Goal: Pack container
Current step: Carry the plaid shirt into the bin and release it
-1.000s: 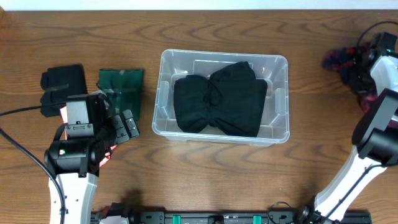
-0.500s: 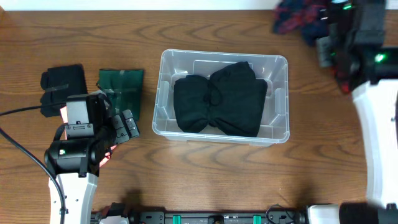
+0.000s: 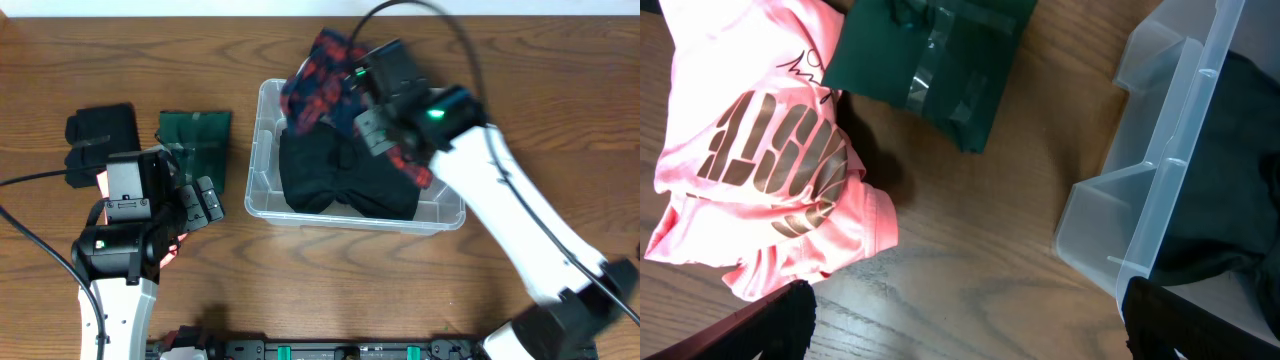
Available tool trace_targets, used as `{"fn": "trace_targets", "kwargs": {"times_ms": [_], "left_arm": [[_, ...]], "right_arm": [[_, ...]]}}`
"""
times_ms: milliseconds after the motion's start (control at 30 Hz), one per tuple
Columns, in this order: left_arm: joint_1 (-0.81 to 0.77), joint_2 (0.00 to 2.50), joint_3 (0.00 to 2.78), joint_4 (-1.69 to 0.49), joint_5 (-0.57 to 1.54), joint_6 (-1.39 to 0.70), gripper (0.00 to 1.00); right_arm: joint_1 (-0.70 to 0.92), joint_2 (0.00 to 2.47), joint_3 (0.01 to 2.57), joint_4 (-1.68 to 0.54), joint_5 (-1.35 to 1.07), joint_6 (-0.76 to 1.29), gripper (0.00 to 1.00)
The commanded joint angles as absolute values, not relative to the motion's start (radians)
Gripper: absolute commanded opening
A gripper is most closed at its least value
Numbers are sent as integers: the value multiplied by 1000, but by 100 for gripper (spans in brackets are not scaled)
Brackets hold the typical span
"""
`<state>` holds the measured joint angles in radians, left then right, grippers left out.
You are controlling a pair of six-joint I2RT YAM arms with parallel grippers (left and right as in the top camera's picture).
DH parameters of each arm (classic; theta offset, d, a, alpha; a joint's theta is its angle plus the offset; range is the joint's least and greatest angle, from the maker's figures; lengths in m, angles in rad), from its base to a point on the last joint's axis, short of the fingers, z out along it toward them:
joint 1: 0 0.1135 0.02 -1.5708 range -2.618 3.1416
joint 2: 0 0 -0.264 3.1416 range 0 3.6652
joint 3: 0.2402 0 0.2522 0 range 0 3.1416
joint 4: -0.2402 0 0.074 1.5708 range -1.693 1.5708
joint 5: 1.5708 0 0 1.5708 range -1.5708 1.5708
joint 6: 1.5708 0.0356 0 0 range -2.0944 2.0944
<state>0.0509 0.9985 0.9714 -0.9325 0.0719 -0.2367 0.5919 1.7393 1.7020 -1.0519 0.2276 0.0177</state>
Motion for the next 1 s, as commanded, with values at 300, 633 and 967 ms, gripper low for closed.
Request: {"fn": "trace_targets", "kwargs": {"times_ms": [300,633,967], "left_arm": [[56,999,992,-934,71,-245,98],[56,999,992,-930,71,-245,98],[56,999,992,-927,71,-245,98]], "right_arm": [[684,1959,1705,-1103,255,70,30],[684,1850,1761,-1042,256,8,99],[666,1906,1688,-897,100,202,17]]}}
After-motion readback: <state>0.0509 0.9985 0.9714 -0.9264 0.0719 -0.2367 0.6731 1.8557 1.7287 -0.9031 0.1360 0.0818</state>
